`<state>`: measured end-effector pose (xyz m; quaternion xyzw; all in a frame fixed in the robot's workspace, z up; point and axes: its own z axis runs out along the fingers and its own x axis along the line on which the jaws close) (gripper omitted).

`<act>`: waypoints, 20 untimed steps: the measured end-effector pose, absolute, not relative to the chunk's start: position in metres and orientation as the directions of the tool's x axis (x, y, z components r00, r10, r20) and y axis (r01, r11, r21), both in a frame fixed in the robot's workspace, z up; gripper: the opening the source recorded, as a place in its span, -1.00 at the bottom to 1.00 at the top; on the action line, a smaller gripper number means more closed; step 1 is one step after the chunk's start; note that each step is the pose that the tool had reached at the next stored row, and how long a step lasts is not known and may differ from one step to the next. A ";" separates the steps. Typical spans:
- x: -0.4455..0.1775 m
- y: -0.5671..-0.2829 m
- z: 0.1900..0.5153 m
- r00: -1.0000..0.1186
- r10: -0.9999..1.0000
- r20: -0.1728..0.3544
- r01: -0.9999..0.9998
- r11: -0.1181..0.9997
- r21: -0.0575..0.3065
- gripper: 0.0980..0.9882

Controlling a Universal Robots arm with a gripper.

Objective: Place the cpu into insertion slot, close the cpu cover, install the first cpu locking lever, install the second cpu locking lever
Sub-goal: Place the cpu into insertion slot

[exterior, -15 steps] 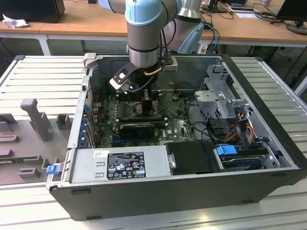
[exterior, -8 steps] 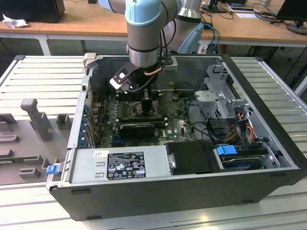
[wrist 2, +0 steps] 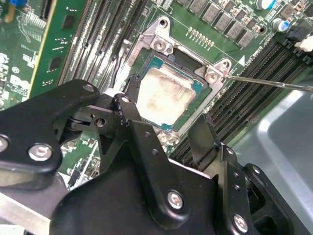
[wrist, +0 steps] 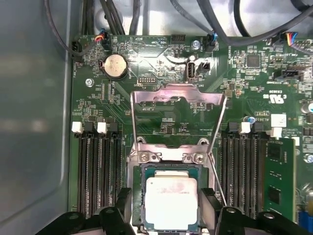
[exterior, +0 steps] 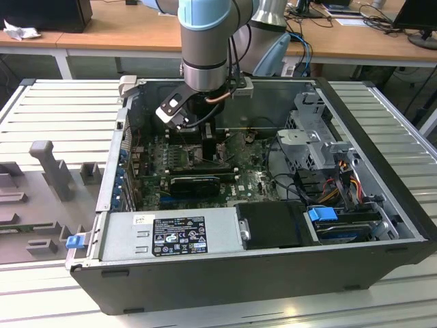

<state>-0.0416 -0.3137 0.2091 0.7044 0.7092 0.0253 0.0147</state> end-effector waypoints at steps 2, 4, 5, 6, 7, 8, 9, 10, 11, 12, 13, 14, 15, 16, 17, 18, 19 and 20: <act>-0.042 -0.314 0.209 -0.007 1.000 0.011 0.998 0.007 0.057 0.10; -0.042 -0.315 0.209 -0.007 1.000 0.010 0.998 0.007 0.056 0.10; -0.042 -0.315 0.209 -0.007 1.000 0.010 0.998 0.007 0.056 -0.05; -0.042 -0.316 0.209 -0.007 1.000 0.010 0.998 0.007 0.056 -0.18; -0.042 -0.316 0.209 -0.007 1.000 0.009 0.998 0.007 0.057 -0.32; -0.042 -0.316 0.209 -0.007 1.000 0.009 0.998 0.007 0.056 -0.45; -0.042 -0.317 0.209 -0.007 1.000 0.009 0.998 0.007 0.057 -0.45; -0.042 -0.317 0.209 -0.007 1.000 0.009 0.998 0.007 0.057 -0.59; -0.042 -0.317 0.209 -0.007 1.000 0.009 0.998 0.007 0.057 -0.86; -0.042 -0.317 0.209 -0.007 1.000 0.009 0.998 0.007 0.056 -0.98; -0.042 -0.317 0.209 -0.007 1.000 0.008 0.998 0.007 0.056 -0.98; -0.042 -0.317 0.209 -0.007 1.000 0.007 0.998 0.007 0.056 -0.98; -0.042 -0.317 0.209 -0.007 1.000 0.006 0.998 0.007 0.057 -0.98; -0.042 -0.317 0.209 -0.007 1.000 0.003 0.998 0.007 0.056 -0.98; -0.042 -0.317 0.210 -0.007 1.000 0.001 0.998 0.007 0.056 -0.98; -0.042 -0.317 0.211 -0.007 1.000 0.000 0.998 0.007 0.056 -0.98; -0.042 -0.317 0.211 -0.007 1.000 -0.001 0.998 0.007 0.056 -0.98; -0.042 -0.317 0.212 -0.007 1.000 -0.002 0.998 0.007 0.056 -0.98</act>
